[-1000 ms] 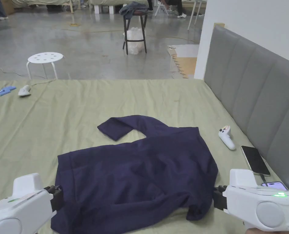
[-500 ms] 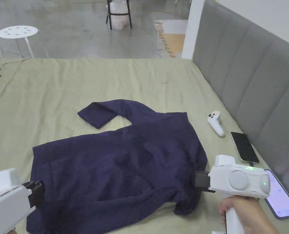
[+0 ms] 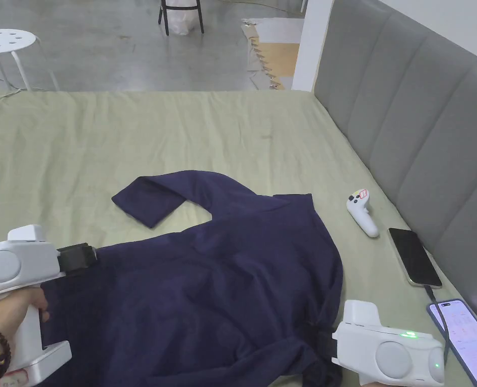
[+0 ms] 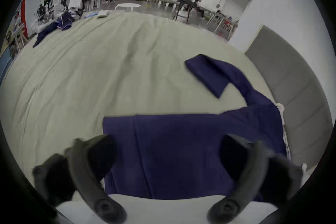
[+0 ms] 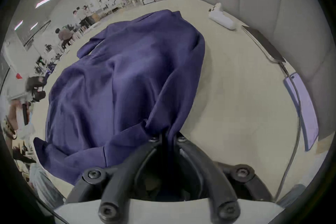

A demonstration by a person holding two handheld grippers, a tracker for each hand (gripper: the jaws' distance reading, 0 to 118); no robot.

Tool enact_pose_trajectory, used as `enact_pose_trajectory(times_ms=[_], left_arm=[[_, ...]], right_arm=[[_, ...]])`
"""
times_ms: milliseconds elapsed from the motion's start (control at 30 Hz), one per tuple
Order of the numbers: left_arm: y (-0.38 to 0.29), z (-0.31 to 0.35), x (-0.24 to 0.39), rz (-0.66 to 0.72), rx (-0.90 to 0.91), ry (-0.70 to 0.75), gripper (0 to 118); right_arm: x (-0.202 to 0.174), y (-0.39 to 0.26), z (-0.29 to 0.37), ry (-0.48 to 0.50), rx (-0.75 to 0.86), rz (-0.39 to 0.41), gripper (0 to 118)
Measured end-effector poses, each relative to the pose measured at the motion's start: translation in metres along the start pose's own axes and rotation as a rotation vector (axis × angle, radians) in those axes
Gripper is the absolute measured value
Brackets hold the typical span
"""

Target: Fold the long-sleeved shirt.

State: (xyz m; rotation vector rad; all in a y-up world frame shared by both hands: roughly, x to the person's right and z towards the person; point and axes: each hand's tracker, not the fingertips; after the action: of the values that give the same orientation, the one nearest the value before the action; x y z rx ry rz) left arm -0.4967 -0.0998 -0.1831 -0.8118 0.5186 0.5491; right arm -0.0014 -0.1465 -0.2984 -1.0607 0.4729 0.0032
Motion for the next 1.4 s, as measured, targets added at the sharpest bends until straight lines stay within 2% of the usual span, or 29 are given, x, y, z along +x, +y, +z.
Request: enact_pose_trajectory(times_ms=[33, 100, 133, 167, 200, 233, 267, 300, 367, 400, 467, 567, 633, 767, 933, 1067, 1167, 1233, 1400], left_arm=[[-0.001, -0.004, 0.0, -0.008, -0.025, 0.051, 97], [-0.005, -0.009, 0.002, -0.032, -0.067, 0.105, 98], [0.003, -0.042, -0.01, -0.056, -0.092, 0.1, 98], [-0.002, -0.044, -0.006, -0.089, -0.1, 0.082, 102], [-0.004, -0.04, 0.006, -0.17, -0.082, 0.103, 105], [-0.008, -0.039, 0.018, -0.237, -0.136, 0.15, 105], [-0.005, -0.048, 0.019, -0.309, -0.143, 0.212, 93], [-0.004, -0.037, 0.024, -0.312, -0.1, 0.139, 76], [0.0, -0.017, 0.033, -0.282, -0.102, 0.035, 9], [0.003, -0.019, 0.026, -0.284, -0.11, -0.008, 9], [0.011, -0.003, 0.023, -0.273, -0.066, 0.028, 9], [0.034, 0.042, 0.022, -0.216, 0.051, -0.042, 9], [0.061, 0.075, 0.022, -0.196, 0.137, -0.083, 9], [0.122, 0.134, 0.033, -0.189, 0.311, -0.09, 9], [0.223, 0.189, 0.046, -0.114, 0.47, -0.115, 10], [0.291, 0.222, 0.064, -0.111, 0.565, -0.067, 9], [0.334, 0.247, 0.075, -0.085, 0.599, -0.067, 9], [0.331, 0.275, 0.094, -0.08, 0.634, -0.065, 9], [0.341, 0.286, 0.103, -0.058, 0.665, -0.085, 9]], right_arm=[[0.003, 0.002, -0.002, 0.005, -0.008, -0.007, 8], [0.005, 0.004, -0.006, 0.005, -0.014, 0.001, 8], [0.004, 0.004, -0.006, 0.003, -0.016, 0.006, 8], [0.004, 0.004, -0.006, -0.001, -0.018, 0.011, 8], [0.001, 0.004, -0.005, -0.006, -0.019, 0.02, 8], [0.0, 0.005, -0.005, -0.009, -0.02, 0.025, 8], [0.0, 0.005, -0.006, -0.012, -0.022, 0.026, 8], [-0.001, 0.006, -0.005, -0.015, -0.024, 0.025, 8], [-0.001, 0.008, -0.007, -0.02, -0.028, 0.025, 8], [0.0, 0.012, -0.005, -0.018, -0.035, 0.027, 8], [-0.003, 0.022, 0.009, -0.005, -0.041, 0.036, 7], [-0.002, 0.055, 0.05, 0.016, 0.107, 0.07, 5], [0.0, 0.091, 0.081, 0.043, 0.215, 0.058, 5], [-0.008, 0.182, 0.135, 0.017, 0.389, 0.132, 5], [-0.043, 0.306, 0.206, -0.025, 0.597, 0.178, 5], [-0.064, 0.391, 0.254, 0.004, 0.697, 0.143, 5], [-0.08, 0.435, 0.292, -0.003, 0.776, 0.15, 5], [-0.088, 0.456, 0.312, -0.011, 0.787, 0.147, 5], [-0.091, 0.468, 0.32, -0.012, 0.799, 0.124, 5]])
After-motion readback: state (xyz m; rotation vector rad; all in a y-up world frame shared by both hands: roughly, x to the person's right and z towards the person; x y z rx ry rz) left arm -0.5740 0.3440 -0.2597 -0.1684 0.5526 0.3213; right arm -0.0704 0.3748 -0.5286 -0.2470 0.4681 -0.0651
